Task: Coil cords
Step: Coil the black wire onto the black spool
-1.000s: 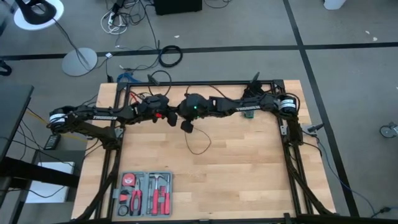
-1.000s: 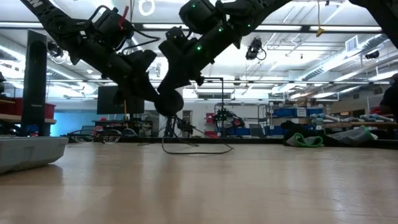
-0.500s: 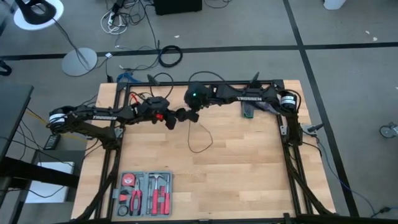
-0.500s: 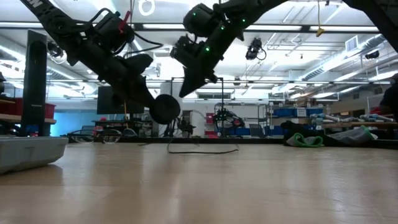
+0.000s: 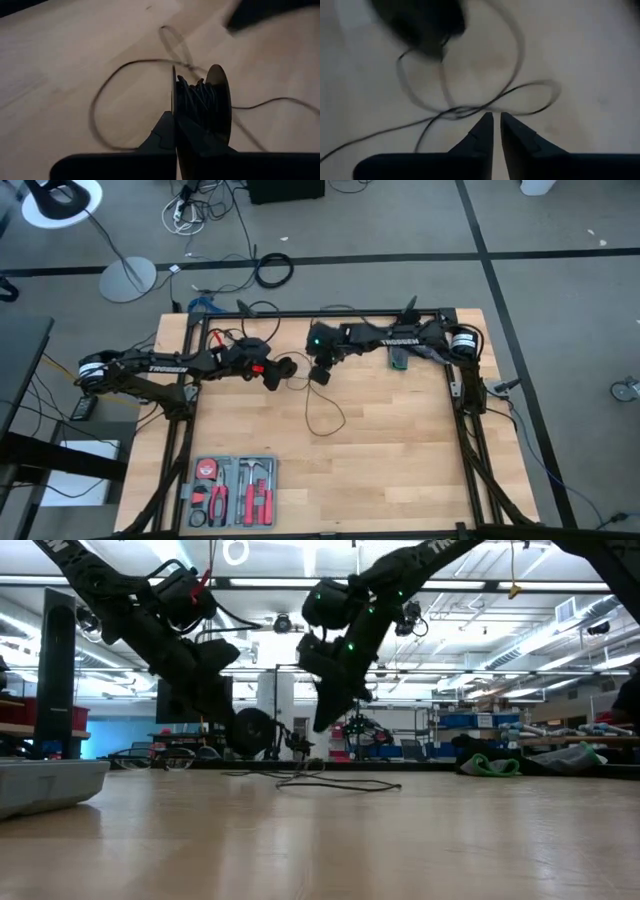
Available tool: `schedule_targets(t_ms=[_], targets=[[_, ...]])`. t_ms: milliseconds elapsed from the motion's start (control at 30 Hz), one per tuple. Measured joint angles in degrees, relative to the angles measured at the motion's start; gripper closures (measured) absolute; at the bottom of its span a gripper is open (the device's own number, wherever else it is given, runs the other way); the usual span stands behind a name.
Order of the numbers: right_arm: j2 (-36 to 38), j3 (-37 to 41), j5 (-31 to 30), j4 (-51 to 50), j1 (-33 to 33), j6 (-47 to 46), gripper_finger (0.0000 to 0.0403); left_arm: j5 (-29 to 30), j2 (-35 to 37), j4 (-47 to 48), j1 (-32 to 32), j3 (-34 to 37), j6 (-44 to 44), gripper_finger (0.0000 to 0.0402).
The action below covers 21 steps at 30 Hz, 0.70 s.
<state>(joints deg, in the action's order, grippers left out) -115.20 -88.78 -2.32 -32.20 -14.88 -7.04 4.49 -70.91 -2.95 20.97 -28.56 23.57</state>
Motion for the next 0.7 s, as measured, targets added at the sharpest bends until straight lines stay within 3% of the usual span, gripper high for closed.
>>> schedule_targets(t_ms=[100, 267, 433, 567, 700], targets=[[-0.1, 3.6, 3.0, 3.6, 1.2, -2.8, 0.0356, 2.0, 0.0, 0.7, 0.0, 0.0, 0.0, 0.0401], [-0.1, 10.2, 7.0, 23.2, 4.5, -5.9, 0.0344, 3.8, 0.0, 0.6, 0.0, 0.0, 0.0, 0.0402], [-0.1, 16.6, 1.9, 38.6, 8.8, 3.5, 0.0339, 3.8, 0.0, 0.1, 0.0, 0.0, -0.6, 0.0401], [-0.1, 19.4, -3.1, 41.8, 10.6, 10.7, 0.0338, 3.8, 0.0, -0.2, 0.0, 0.0, -0.6, 0.0402], [-0.8, 20.5, -3.7, 46.1, 10.8, 11.3, 0.0335, 2.5, 0.0, -1.0, 0.0, 0.0, -0.6, 0.0402]])
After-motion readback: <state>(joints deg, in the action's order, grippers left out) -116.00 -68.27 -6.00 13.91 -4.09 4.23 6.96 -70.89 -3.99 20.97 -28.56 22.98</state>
